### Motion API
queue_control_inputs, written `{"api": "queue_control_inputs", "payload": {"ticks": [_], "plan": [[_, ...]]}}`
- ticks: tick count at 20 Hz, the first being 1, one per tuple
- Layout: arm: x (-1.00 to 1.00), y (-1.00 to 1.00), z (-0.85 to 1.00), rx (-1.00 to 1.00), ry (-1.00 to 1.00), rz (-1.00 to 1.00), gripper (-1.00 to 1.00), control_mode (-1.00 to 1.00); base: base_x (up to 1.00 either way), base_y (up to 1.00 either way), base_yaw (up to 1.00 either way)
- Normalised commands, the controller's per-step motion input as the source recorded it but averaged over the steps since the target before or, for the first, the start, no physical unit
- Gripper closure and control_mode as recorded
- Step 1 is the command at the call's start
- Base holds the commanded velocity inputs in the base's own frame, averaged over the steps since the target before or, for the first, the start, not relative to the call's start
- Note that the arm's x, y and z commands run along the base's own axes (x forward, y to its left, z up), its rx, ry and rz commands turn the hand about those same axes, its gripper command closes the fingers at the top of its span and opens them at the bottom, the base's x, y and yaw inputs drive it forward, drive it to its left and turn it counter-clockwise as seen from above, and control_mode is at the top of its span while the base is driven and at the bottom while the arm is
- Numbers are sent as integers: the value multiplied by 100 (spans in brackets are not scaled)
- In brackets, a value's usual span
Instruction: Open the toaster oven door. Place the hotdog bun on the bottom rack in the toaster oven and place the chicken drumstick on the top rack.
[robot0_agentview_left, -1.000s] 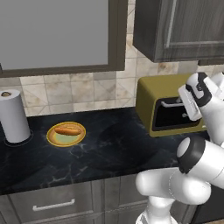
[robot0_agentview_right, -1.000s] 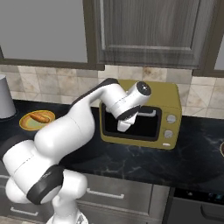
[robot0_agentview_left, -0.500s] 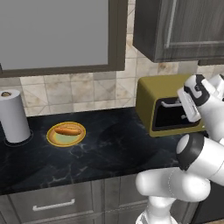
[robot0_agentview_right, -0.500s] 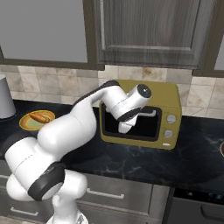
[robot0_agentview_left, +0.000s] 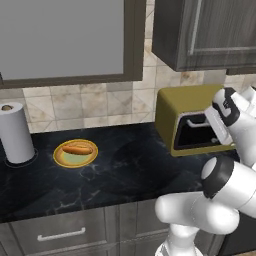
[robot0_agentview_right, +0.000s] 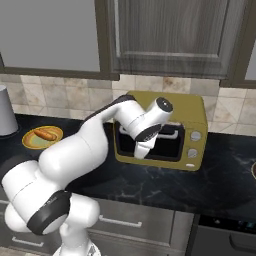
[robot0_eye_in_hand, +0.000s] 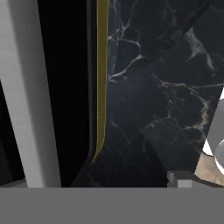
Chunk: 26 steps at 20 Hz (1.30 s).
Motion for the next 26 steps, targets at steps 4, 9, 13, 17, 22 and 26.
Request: {"api": "queue_control_inputs", "payload": {"ticks": [4, 9, 13, 17, 22, 26], "plan": [[-53, -6, -38, 2, 7, 0, -100, -100, 0, 0, 0], [-69, -8, -16, 10, -6, 0, -100, -100, 0, 0, 0], [-73, -9, -3, 14, -14, 2, -100, -100, 0, 0, 0], [-52, -14, 3, 16, -1, 1, -100, -100, 0, 0, 0], [-52, -22, 30, 14, 0, 10, -100, -100, 0, 0, 0], [-63, -29, 39, 10, 0, 17, -100, -100, 0, 0, 0]]}}
